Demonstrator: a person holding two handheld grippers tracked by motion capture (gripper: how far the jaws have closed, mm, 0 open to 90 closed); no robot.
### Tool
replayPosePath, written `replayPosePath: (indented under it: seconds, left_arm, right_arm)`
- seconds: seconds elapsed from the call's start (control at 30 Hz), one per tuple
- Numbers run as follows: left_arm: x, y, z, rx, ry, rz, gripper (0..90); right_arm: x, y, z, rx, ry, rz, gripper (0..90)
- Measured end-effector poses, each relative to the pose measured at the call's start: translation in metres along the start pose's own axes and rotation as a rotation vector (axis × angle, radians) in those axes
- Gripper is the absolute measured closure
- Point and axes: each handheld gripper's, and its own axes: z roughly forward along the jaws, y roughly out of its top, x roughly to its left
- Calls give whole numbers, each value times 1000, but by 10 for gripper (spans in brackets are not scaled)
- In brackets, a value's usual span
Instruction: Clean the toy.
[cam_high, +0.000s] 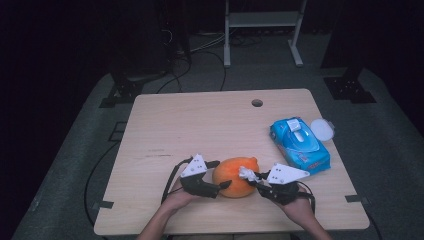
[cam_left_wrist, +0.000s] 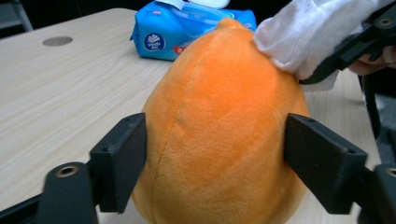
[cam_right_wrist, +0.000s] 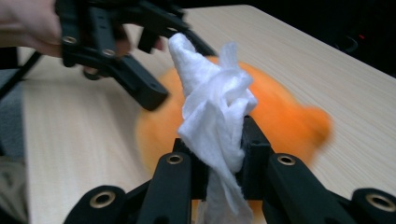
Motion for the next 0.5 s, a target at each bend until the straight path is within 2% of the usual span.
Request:
replayPosePath:
  seconds: [0.07, 0.17, 0.23, 0.37, 0.5]
  left_arm:
    - [0, 0, 0, 10, 14, 3, 260]
    - [6, -3, -1, 11, 19, -38, 272]
    - [8, -5, -2, 13, 16, -49, 272]
    - [8, -7, -4, 11, 33, -38, 272]
    - [6, -7, -4, 9, 32, -30, 272]
  right_arm:
    - [1, 1, 1, 11, -14, -22, 764]
    - [-6, 0, -1, 16, -30, 3, 768]
    - [-13, -5, -4, 31, -52, 25, 768]
    - [-26, -15, -7, 74, -74, 76, 771]
    - [-30, -17, -7, 112, -101, 79, 772]
